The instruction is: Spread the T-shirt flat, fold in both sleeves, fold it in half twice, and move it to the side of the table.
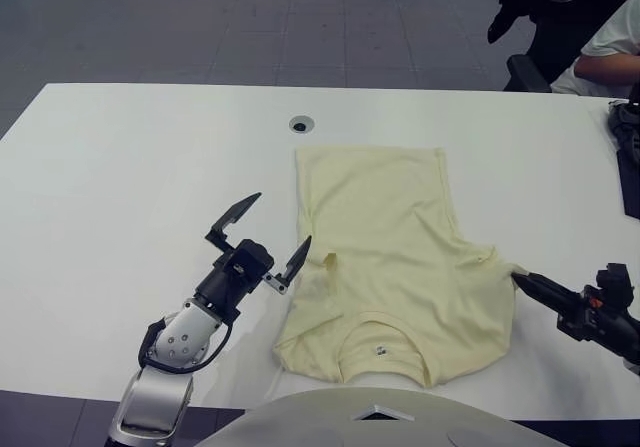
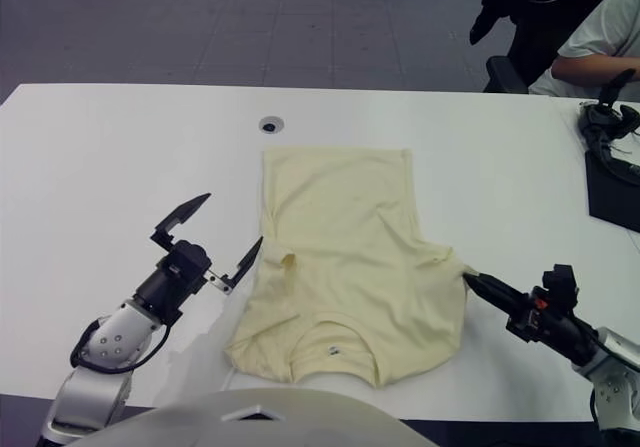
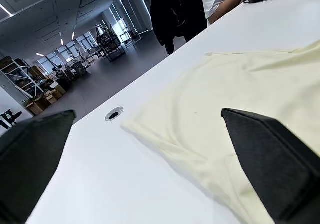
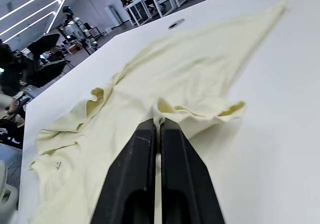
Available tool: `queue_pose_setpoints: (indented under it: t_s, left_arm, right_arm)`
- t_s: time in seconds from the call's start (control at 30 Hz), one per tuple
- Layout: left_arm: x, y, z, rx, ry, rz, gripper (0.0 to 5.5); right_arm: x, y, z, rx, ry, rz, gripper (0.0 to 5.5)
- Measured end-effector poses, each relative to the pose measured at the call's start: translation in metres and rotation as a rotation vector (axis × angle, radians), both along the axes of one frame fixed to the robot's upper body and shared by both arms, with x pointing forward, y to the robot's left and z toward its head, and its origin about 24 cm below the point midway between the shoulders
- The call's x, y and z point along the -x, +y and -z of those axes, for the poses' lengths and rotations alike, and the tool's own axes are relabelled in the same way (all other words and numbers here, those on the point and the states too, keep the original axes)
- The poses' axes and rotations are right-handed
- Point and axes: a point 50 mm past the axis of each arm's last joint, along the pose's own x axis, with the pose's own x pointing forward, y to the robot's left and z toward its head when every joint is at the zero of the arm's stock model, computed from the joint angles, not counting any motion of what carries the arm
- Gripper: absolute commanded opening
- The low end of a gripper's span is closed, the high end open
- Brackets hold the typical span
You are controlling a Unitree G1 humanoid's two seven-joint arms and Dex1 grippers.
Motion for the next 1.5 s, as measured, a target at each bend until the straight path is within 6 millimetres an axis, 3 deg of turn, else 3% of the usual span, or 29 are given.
queue_pose_setpoints:
  t_s: [0.1, 0.3, 0.43, 0.6, 0.77, 0.87, 0.97, 1.07, 1.23, 1.33, 1.5]
  left_arm:
    - [0.001, 0.0, 0.001, -0.001, 0.003, 0.004, 5.4]
    - [0.001, 0.0, 0.002, -0.001, 0.007, 0.006, 5.4]
    - [0.002, -0.001, 0.002, 0.001, 0.002, 0.012, 5.4]
    - [0.002, -0.002, 0.003, -0.008, -0.009, 0.007, 5.4]
    - [0.002, -0.003, 0.004, -0.008, -0.008, 0.013, 5.4]
    - [0.002, -0.001, 0.005, -0.014, -0.012, 0.01, 5.4]
    - [-0.002, 0.014, 0.006, -0.091, -0.036, -0.026, 5.4]
    - [-0.004, 0.037, -0.001, -0.236, -0.137, -0.055, 5.4]
    - [0.01, 0.047, -0.002, -0.413, -0.225, 0.051, 5.4]
    - [0.022, 0.047, 0.005, -0.484, -0.227, 0.145, 5.4]
    - [0.045, 0.042, 0.023, -0.613, -0.196, 0.364, 5.4]
  right_arm:
    - [0.001, 0.016, 0.001, 0.009, 0.001, -0.068, 0.03]
    - [-0.005, 0.06, 0.01, 0.189, -0.033, -0.227, 0.03]
    - [-0.006, 0.071, 0.017, 0.319, -0.067, -0.275, 0.03]
    - [-0.009, 0.076, 0.02, 0.374, -0.097, -0.282, 0.9]
    - [-0.01, 0.078, 0.012, 0.286, -0.125, -0.261, 1.63]
    - [-0.011, 0.077, 0.002, 0.184, -0.141, -0.238, 2.12]
    - [-0.024, 0.054, -0.005, 0.177, -0.182, -0.105, 2.61]
    - [-0.035, 0.023, -0.012, 0.373, -0.296, 0.061, 3.05]
    - [-0.034, 0.005, -0.014, 0.809, -0.506, 0.076, 3.82]
    - [-0.03, 0.004, -0.015, 1.003, -0.643, 0.002, 4.27]
    - [-0.018, 0.017, -0.013, 1.176, -0.917, -0.228, 5.13]
